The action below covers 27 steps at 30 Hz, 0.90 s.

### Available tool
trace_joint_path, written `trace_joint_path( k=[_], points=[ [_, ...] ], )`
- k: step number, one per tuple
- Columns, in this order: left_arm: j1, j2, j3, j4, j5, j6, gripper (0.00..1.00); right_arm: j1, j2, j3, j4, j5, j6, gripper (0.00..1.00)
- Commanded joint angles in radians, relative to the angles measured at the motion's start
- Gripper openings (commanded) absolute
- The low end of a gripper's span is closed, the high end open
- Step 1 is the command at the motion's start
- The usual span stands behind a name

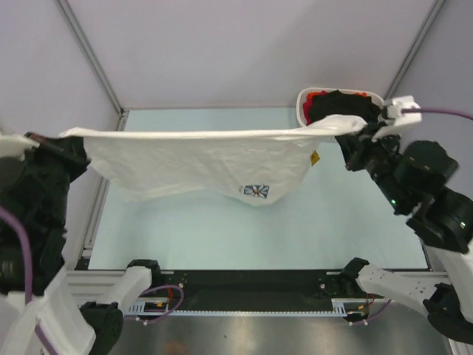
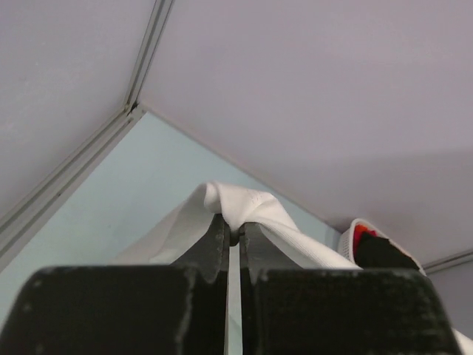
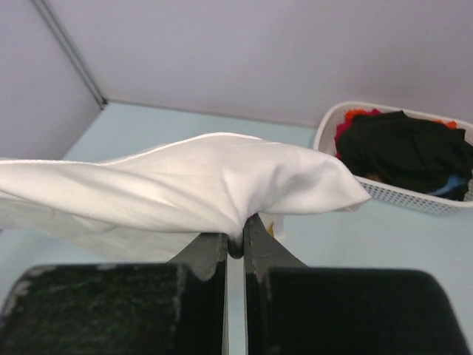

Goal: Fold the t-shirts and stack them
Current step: Flatten out the tshirt

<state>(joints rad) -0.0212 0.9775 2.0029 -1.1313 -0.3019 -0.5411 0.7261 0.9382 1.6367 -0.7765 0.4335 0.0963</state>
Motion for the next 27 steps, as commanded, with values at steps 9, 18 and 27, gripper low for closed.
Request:
trace_joint_path(
  k=[9, 18, 27],
  points=[
    [0.006, -0.120, 0.241, 0.007, -0.117, 0.079, 0.00, -0.223, -0.193, 0.080, -0.054, -0.168, -0.029, 0.00],
    [0.003, 0.081, -0.068, 0.177, 0.016, 0.089, 0.00, -0.419, -0.124, -0.266, 0.224, -0.314, -0.006, 0.00],
    [0.018, 0.504, -0.296, 0.435, 0.077, 0.087, 0.00, -0.310, 0.388, -0.358, 0.649, -0.196, -0.093, 0.00]
  ],
)
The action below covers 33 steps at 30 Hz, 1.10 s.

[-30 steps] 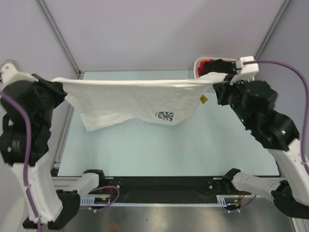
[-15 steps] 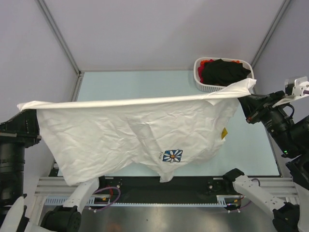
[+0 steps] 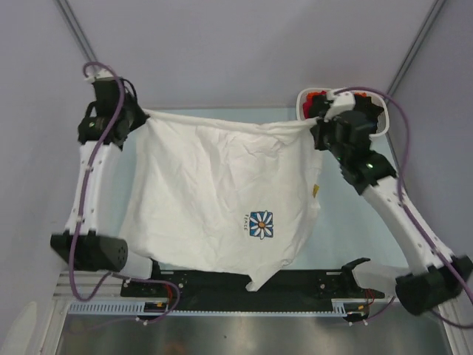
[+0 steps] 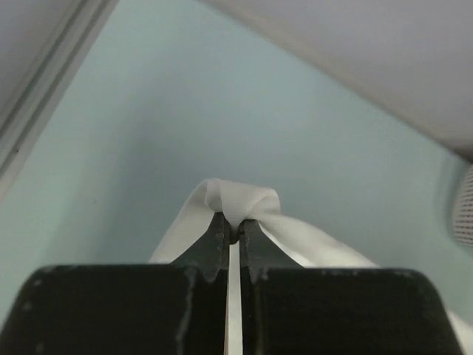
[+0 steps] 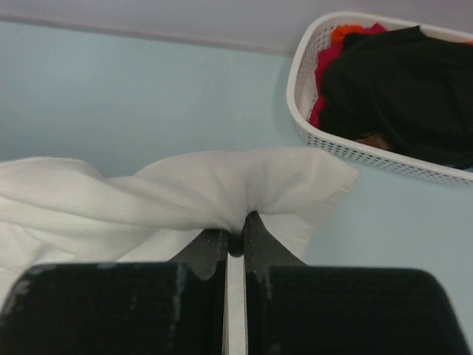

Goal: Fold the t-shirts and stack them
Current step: Flatten out the tshirt

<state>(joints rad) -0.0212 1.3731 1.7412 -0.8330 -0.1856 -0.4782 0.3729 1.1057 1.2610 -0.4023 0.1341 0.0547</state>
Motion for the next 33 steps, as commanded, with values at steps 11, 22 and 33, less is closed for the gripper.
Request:
trace_joint_path(
  k=[11, 22, 33],
  points=[
    [0.164, 0.933, 0.624, 0.017, 0.096, -0.036, 0.86, 0.038, 1.330, 1.080, 0.196, 0.136, -0.099, 0.54],
    [0.187, 0.786, 0.338, 0.138, 0.208, -0.007, 1.00, 0.060, 1.147, 0.823, 0.252, 0.380, -0.156, 1.00],
    [0.101, 0.498, -0.150, 0.054, 0.276, 0.052, 0.00, 0.094, 0.751, 0.341, -0.113, 0.084, 0.083, 0.15]
  ],
)
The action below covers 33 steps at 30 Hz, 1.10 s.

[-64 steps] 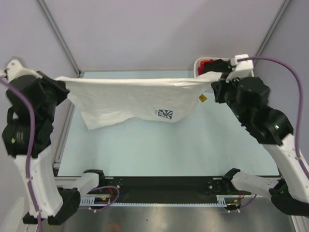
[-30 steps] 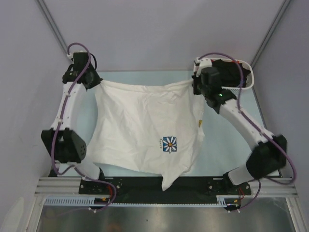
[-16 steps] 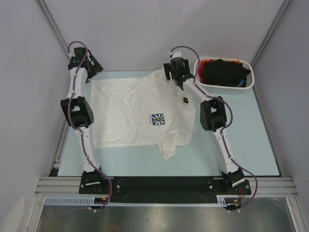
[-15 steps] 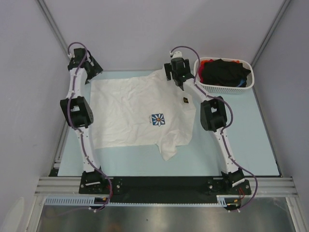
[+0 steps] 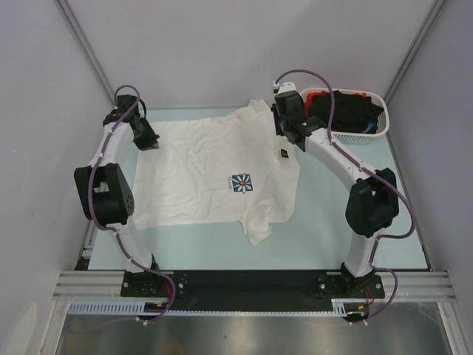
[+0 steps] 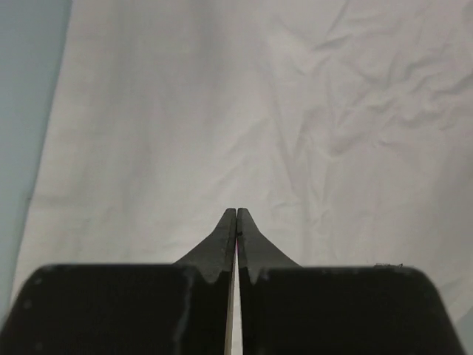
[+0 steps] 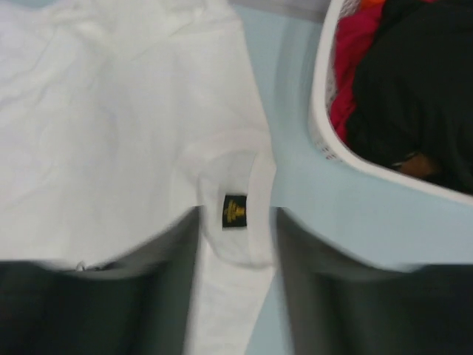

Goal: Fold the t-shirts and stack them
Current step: Flatten out the tshirt

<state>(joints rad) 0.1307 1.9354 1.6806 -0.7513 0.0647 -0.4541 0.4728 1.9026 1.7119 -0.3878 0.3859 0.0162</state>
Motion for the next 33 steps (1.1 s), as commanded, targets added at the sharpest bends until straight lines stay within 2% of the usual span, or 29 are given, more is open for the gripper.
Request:
trace_joint_path(
  k=[1, 4, 6, 11, 16, 23, 33],
  points=[
    [-0.055, -0.058, -0.110, -0.031, 0.024, 0.023, 0.00, -0.008, -0.048, -0.132, -0.134, -0.188, 0.142, 0.00],
    [-0.071, -0.035, -0.159, -0.043, 0.052, 0.008, 0.00, -0.017, -0.008, -0.150, -0.155, -0.289, 0.169, 0.00],
    [-0.091, -0.026, -0.179, -0.069, 0.040, 0.014, 0.00, -0.017, 0.056, -0.108, -0.193, -0.374, 0.169, 0.00],
    [-0.118, -0.003, -0.226, -0.111, 0.006, 0.023, 0.00, -0.005, 0.235, 0.044, -0.309, -0.478, 0.156, 0.00],
    [-0.121, -0.007, -0.254, -0.149, -0.051, 0.025, 0.00, -0.003, 0.282, 0.083, -0.384, -0.489, 0.148, 0.00],
    [-0.149, 0.099, -0.240, -0.259, -0.114, 0.025, 0.00, -0.011, 0.388, 0.155, -0.544, -0.484, 0.117, 0.00],
    [-0.154, 0.083, -0.357, -0.326, -0.155, -0.008, 0.00, -0.016, 0.392, 0.088, -0.684, -0.387, 0.168, 0.00]
  ],
)
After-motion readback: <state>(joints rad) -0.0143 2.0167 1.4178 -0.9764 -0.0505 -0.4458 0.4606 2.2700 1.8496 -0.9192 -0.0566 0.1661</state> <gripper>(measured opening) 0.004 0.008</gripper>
